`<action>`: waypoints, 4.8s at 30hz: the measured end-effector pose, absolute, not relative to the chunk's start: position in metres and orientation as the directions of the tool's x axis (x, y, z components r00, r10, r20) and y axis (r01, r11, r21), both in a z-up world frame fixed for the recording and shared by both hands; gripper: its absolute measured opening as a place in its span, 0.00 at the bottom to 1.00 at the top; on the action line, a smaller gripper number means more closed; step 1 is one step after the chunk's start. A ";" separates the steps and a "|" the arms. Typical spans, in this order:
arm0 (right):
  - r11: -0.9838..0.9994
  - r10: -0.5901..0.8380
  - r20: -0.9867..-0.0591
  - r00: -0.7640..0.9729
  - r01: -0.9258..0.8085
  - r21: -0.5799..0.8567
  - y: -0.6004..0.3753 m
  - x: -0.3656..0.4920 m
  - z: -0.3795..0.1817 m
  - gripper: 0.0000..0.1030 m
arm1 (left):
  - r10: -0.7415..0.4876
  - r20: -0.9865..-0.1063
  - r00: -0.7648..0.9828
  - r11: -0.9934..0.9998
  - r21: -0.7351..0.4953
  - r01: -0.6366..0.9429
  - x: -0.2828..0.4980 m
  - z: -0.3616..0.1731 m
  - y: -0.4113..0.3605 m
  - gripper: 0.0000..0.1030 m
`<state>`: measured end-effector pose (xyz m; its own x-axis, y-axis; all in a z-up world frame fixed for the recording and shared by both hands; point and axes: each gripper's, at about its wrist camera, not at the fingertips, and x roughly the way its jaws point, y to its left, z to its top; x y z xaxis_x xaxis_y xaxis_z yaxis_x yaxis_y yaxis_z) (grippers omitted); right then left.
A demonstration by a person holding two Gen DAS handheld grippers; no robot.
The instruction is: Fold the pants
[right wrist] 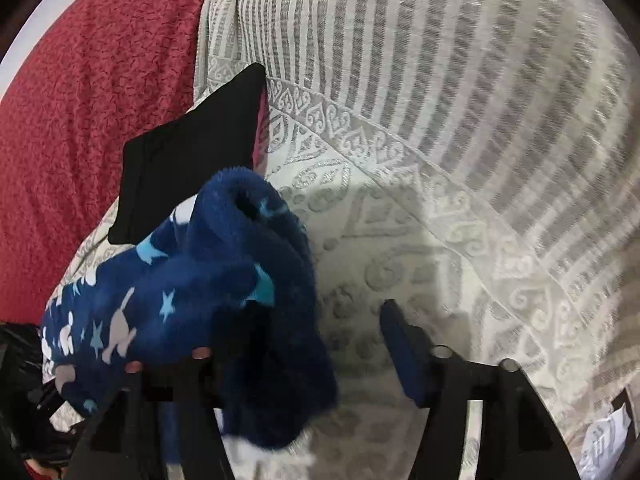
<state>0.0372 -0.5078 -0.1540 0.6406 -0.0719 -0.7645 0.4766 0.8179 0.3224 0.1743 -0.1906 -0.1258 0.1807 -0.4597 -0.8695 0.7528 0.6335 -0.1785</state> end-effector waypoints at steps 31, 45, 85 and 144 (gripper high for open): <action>0.777 -0.059 -0.761 0.646 0.508 0.372 -0.515 -0.101 -0.162 0.48 | -0.531 -0.832 0.158 0.703 -0.329 0.631 0.062 -0.116 -0.188 0.20; 0.792 -0.199 -0.766 0.612 0.561 0.242 -0.551 -0.001 -0.134 0.06 | -0.512 -0.837 0.193 0.711 -0.287 0.641 0.056 -0.114 -0.191 0.21; 0.865 0.273 -0.807 0.524 -0.501 -0.033 -0.055 0.122 -0.137 0.53 | -0.219 -0.765 0.606 0.948 -0.312 -0.052 0.253 -0.100 0.245 0.53; 0.794 0.333 -0.828 0.451 -0.607 -0.012 -0.005 0.218 -0.129 0.43 | -0.428 -0.821 0.378 0.881 -0.472 -0.025 0.293 -0.159 0.281 0.53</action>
<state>0.2184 -0.0048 -0.1287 0.4508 0.3328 -0.8283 -0.6075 0.7943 -0.0116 0.2932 0.2813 -0.1589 0.3784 -0.4284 -0.8205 -0.0252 0.8813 -0.4718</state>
